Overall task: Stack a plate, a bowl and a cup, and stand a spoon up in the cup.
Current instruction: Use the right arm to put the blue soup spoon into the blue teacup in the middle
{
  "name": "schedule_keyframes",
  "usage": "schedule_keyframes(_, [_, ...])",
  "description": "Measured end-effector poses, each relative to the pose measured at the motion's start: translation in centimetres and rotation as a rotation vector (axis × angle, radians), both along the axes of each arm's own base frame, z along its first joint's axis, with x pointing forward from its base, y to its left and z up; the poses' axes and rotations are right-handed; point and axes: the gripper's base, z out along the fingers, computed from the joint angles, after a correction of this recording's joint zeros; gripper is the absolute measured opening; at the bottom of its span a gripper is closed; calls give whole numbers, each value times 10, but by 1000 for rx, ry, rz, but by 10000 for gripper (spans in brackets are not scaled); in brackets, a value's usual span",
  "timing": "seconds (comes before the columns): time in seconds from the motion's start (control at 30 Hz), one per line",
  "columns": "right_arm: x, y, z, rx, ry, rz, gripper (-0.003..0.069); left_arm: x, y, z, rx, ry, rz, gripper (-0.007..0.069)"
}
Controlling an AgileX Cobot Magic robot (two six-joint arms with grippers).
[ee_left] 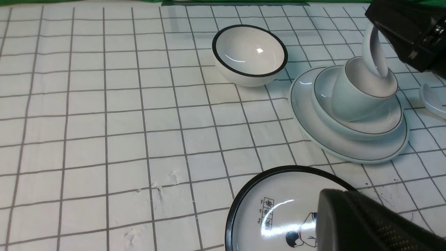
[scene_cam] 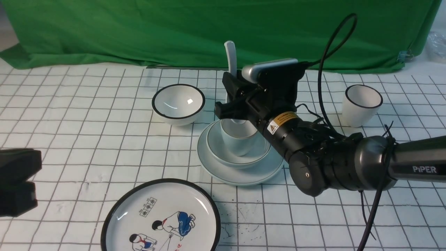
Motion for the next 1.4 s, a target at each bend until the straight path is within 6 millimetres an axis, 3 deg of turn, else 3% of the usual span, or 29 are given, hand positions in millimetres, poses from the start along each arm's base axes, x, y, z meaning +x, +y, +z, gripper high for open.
schedule_keyframes(0.4, [2, -1, -11, -139, -14, 6, 212, 0, 0, 0, -2, 2, 0, 1])
schedule_keyframes(0.73, [6, -3, -27, -154, 11, -10, 212, 0, 0, 0, -8, 6, -1, 3])
schedule_keyframes(0.83, [6, -3, -26, -152, 6, -11, 239, 0, -1, 0, -9, 7, -2, 3])
schedule_keyframes(0.9, [6, -3, -26, -152, 6, -11, 305, 0, -1, 0, -10, 7, -2, 3])
schedule_keyframes(1.0, [6, -3, -26, -152, 6, -11, 345, 0, -1, 0, -12, 8, -2, 3])
schedule_keyframes(1.13, [6, -3, -26, -153, 6, -11, 357, 0, -1, 0, -12, 8, -2, 3])
schedule_keyframes(1.27, [2, -4, -11, -182, 43, 6, 353, 0, -1, 0, -12, 8, -2, 3])
schedule_keyframes(1.4, [-16, -14, 40, -291, 90, 60, 269, 0, -1, 0, -8, 6, -2, 3])
